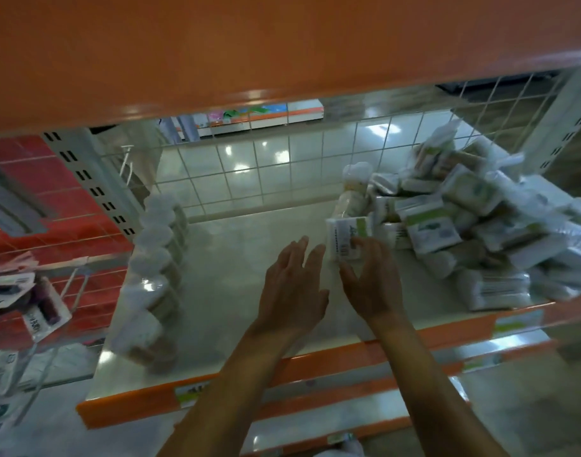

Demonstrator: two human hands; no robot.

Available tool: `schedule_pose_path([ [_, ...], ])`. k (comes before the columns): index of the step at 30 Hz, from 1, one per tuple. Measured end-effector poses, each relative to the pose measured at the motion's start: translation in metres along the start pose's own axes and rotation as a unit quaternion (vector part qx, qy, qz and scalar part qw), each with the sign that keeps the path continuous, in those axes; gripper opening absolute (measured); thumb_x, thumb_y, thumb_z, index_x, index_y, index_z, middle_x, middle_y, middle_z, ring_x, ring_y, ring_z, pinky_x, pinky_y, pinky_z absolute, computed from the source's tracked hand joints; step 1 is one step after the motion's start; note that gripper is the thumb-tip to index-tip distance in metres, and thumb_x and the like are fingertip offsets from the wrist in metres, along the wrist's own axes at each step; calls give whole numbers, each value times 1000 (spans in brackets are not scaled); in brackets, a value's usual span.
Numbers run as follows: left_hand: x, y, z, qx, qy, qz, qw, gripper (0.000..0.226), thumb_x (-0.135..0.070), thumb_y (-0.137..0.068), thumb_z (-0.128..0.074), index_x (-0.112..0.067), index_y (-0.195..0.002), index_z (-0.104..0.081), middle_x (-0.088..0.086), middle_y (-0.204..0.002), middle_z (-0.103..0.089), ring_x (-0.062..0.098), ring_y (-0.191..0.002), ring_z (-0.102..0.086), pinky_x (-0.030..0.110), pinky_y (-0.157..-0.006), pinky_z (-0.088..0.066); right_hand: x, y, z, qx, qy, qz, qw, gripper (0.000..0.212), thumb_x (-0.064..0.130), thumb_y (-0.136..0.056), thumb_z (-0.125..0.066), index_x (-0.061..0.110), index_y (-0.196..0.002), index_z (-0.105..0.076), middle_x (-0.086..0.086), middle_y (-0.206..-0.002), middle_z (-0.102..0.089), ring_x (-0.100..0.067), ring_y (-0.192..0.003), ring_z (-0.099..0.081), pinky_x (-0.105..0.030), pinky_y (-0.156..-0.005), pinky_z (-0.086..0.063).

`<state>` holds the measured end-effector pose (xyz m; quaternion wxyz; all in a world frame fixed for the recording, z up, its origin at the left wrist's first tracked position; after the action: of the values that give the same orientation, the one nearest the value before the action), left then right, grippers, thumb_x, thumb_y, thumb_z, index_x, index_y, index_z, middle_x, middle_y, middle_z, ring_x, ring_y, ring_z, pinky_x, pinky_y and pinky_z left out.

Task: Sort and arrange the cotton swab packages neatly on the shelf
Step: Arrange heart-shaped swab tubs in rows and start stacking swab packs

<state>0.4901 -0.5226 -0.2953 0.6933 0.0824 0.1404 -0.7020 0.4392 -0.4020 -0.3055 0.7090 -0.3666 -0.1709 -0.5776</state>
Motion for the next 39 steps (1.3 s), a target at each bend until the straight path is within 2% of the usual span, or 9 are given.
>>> schedule_pose_path([
  [2,-4,-12,-5,6,-3,-4,1000,77,-33,-90,-59,-20,-150,-14,8,-158,-8,24,-145,-8,39,-113,-21,5,-13,7,-16,6,39,999,32,27,-84,-55,3,-105,-58,-15,-100,-59,-31,-95,-54,-29,-81,-36],
  [4,-7,-24,-9,9,0,-5,1000,79,-34,-88,-60,-18,-150,-13,12,-157,-13,27,-143,-14,40,-111,-26,10,-27,16,-33,3,62,998,34,33,-86,-51,4,-103,-58,-15,-99,-59,-29,-94,-54,-31,-82,-37],
  [7,-13,-43,-12,12,7,-1,1000,83,-33,-85,-63,-16,-150,-14,15,-154,-19,32,-138,-26,44,-106,-34,9,-57,24,-43,6,48,998,36,19,-83,-64,4,-114,-56,-18,-113,-57,-31,-106,-51,-33,-88,-35],
  [11,-13,-70,-21,23,30,23,999,82,-35,-84,-61,-14,-149,-15,16,-148,-28,35,-129,-37,48,-100,-42,1,-103,21,-1,49,24,998,47,19,-84,-60,7,-127,-47,-17,-129,-48,-31,-117,-45,-37,-96,-38],
  [16,-13,-88,-22,17,44,61,997,79,-35,-86,-61,-16,-149,-17,13,-148,-30,31,-130,-36,46,-104,-40,5,-145,14,44,104,48,992,53,17,-83,-64,6,-131,-44,-17,-129,-47,-30,-117,-44,-35,-94,-40],
  [26,-8,-102,-8,-15,29,45,998,79,-41,-86,-63,-13,-148,-22,13,-149,-33,31,-135,-33,45,-108,-35,-8,-175,-13,162,170,68,970,57,21,-81,-68,10,-131,-42,-14,-128,-45,-30,-115,-42,-42,-95,-39],
  [29,1,-98,-5,-27,33,59,997,78,-40,-86,-64,-13,-147,-24,13,-150,-32,30,-137,-31,45,-109,-34,-9,-179,-11,161,204,83,962,59,22,-80,-69,14,-132,-42,-15,-129,-36,-31,-115,-40,-43,-94,-40],
  [32,7,-95,-4,-25,41,60,997,78,-41,-86,-64,-11,-147,-25,14,-150,-32,31,-137,-30,47,-109,-33,-11,-181,-12,165,189,82,964,56,21,-81,-70,15,-131,-46,-15,-128,-35,-31,-113,-41,-41,-93,-41],
  [39,21,-91,3,-13,69,73,995,74,-40,-88,-62,-14,-146,-26,12,-148,-34,29,-135,-33,40,-107,-34,6,-181,6,107,121,102,982,52,5,-79,-66,8,-128,-49,-15,-129,-48,-31,-114,-48,-28,-84,-35],
])
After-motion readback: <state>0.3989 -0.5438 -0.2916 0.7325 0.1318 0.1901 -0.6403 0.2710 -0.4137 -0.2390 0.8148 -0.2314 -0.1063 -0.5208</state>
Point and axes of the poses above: each hand's wrist, its own y-axis away from the middle knuckle, its own z-axis out of the back of the hand, x = y × z, the point moved 8 cm from there along -y, towards the middle knuckle
